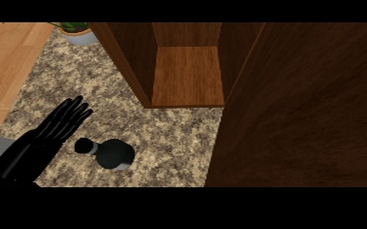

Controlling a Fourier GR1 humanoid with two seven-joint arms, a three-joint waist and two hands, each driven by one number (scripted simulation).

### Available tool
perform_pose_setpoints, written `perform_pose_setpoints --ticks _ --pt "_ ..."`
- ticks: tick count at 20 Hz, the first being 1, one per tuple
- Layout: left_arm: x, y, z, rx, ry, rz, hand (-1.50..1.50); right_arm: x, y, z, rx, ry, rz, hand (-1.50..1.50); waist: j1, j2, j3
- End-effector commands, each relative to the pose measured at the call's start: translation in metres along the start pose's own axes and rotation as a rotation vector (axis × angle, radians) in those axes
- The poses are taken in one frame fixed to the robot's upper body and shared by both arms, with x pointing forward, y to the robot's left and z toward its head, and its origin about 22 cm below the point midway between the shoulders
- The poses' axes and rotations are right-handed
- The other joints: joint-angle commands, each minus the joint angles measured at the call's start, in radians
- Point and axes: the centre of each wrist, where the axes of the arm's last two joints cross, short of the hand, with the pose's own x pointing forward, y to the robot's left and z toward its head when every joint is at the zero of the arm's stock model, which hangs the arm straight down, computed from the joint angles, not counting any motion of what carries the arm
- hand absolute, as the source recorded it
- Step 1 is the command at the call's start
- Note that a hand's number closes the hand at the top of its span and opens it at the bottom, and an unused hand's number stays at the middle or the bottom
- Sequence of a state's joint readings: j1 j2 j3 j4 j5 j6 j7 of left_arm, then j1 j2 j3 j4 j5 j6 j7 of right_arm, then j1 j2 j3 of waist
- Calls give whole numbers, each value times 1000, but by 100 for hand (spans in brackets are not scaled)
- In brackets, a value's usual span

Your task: Pick up the wine, place it into the cabinet and close the cabinet

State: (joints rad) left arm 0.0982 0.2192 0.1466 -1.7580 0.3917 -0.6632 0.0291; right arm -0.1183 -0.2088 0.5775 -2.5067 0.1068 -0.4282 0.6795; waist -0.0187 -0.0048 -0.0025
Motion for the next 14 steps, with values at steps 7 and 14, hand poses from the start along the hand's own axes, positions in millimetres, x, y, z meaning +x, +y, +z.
perform_pose_setpoints --ticks 7,14 --pt "-43 24 16 11 69 0 -150 25 2 37 -44 -104 29 -150 -4 -2 0" --pt "-66 33 -2 10 94 -32 -150 29 -5 31 -53 -84 35 -150 4 2 1"
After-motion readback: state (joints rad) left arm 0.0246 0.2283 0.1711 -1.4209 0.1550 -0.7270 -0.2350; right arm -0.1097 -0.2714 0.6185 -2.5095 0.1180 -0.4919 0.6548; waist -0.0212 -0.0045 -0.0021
